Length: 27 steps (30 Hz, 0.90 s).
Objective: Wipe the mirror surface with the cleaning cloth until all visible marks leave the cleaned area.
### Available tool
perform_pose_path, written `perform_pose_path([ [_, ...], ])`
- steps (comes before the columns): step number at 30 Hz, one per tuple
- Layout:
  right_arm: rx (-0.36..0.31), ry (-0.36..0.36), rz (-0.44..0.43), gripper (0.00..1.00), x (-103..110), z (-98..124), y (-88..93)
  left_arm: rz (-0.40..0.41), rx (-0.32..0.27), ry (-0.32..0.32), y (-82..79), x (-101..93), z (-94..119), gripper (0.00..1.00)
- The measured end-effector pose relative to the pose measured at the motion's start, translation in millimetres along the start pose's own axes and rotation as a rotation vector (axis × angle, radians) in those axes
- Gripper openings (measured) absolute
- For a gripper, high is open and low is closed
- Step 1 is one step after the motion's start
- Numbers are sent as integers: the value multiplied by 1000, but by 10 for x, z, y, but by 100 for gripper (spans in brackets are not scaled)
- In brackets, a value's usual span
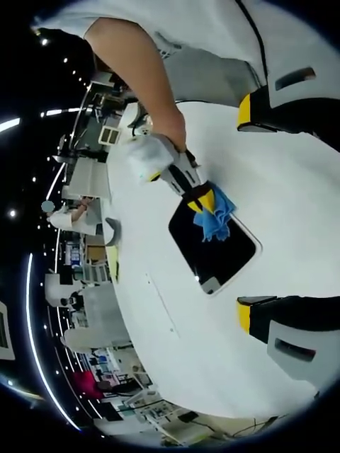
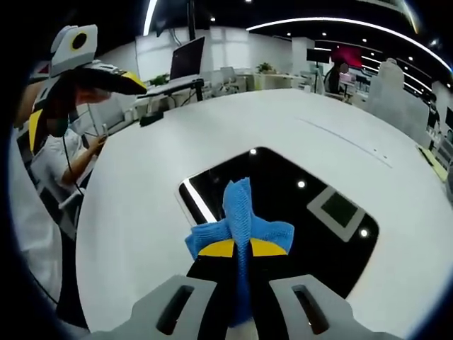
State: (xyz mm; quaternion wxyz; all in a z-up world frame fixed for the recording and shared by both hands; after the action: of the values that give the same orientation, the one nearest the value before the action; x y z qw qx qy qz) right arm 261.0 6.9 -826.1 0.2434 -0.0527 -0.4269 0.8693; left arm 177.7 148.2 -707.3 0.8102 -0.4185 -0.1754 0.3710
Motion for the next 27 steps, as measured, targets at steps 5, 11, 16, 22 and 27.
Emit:
perform_pose_path([
  [5, -5, -2, -5, 1, -9, -24, -21, 1, 2, 0, 2, 7, 0, 97],
  [11, -11, 6, 13, 1, -28, -54, -55, 1, 5, 10, 11, -19, -3, 97],
  [16, -16, 6, 14, 1, -46, -81, -82, 2, 8, 7, 21, -17, -3, 97],
  [22, -20, 2, 11, 1, -92, -118, -114, 4, 12, 8, 32, -14, -13, 97],
  [27, -22, -4, 16, 1, -128, -147, -138, 3, 10, 5, 21, -3, -16, 97],
])
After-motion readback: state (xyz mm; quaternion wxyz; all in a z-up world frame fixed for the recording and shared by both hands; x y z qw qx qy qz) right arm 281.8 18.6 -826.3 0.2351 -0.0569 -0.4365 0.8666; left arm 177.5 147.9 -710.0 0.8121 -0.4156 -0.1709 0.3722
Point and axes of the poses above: the point that each gripper's makers call its tool centre point, and the gripper's own axes: z roughly backward along the fingers, x roughly to its left, y roughly out of its underside, the point moved 3 cm from there along z, roughly backward along the fingers, and after that the axes turned 7 degrees about -y, right-handed, at the moved point
